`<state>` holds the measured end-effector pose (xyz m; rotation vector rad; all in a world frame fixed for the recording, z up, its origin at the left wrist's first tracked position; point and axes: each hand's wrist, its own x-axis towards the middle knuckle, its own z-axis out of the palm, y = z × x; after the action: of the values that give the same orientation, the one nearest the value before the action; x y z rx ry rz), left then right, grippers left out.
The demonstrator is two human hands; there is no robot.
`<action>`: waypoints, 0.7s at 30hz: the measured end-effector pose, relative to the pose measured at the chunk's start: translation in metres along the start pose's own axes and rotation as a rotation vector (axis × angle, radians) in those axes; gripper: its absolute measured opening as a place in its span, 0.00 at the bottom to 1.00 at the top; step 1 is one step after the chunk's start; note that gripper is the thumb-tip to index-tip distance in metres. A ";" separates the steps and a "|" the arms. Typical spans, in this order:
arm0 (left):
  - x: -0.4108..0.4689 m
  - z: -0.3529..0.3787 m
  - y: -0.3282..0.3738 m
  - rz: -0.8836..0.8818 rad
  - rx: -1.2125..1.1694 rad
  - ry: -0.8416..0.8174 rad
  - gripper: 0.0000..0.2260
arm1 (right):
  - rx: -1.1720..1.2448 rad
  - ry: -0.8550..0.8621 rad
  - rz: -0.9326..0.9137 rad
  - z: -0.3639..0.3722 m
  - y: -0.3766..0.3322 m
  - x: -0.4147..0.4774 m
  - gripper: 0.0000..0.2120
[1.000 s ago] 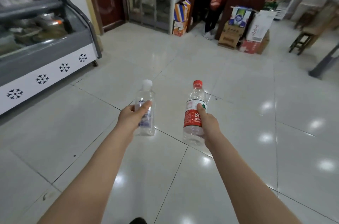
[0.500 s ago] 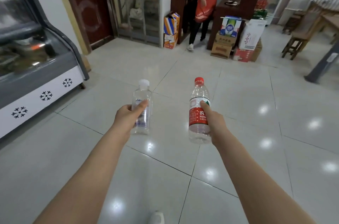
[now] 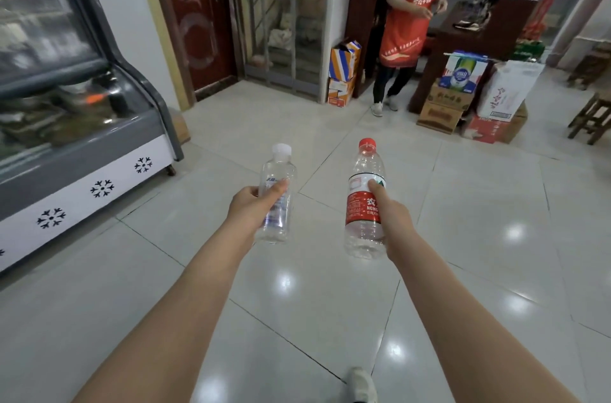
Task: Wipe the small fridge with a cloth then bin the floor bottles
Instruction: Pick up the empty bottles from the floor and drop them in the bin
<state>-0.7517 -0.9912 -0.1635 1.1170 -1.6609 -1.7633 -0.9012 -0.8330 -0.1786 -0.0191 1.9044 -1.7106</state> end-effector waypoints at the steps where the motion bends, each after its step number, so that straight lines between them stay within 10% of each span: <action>1: 0.012 0.006 0.002 0.004 -0.005 0.019 0.13 | -0.014 -0.017 -0.004 0.002 -0.006 0.017 0.23; 21: 0.265 0.151 0.073 -0.037 -0.092 0.351 0.15 | -0.164 -0.348 -0.012 0.038 -0.150 0.356 0.25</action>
<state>-1.0348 -1.1246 -0.1660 1.3324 -1.3448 -1.5406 -1.2365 -1.0290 -0.1844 -0.3677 1.7754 -1.4433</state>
